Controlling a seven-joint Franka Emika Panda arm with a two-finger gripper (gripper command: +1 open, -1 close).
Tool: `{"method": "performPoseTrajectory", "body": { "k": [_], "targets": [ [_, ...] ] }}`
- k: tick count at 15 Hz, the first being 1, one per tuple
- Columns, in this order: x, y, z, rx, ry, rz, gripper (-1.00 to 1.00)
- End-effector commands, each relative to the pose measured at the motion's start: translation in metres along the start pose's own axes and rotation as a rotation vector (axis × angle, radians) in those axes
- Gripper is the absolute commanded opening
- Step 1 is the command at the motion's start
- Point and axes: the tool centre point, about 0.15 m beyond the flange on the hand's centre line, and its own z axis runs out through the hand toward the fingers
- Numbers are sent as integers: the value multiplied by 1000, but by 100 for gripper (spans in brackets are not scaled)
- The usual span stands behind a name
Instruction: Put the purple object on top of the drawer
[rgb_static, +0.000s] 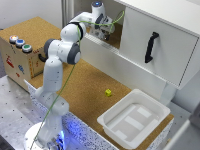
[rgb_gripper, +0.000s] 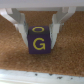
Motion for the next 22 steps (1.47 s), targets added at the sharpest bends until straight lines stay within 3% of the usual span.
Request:
{"method": "performPoseTrajectory", "body": {
  "k": [1, 7, 12, 16, 22],
  "targets": [
    [-71, -24, -60, 54, 26, -60, -100],
    [-162, -92, -82, 147, -66, -241, -100],
    [-225, -179, -106, 268, -130, -469, -100],
    [-246, -240, -111, 343, -146, -634, -100],
    [-234, -314, -94, 482, -103, -886, -100]
  ]
}}
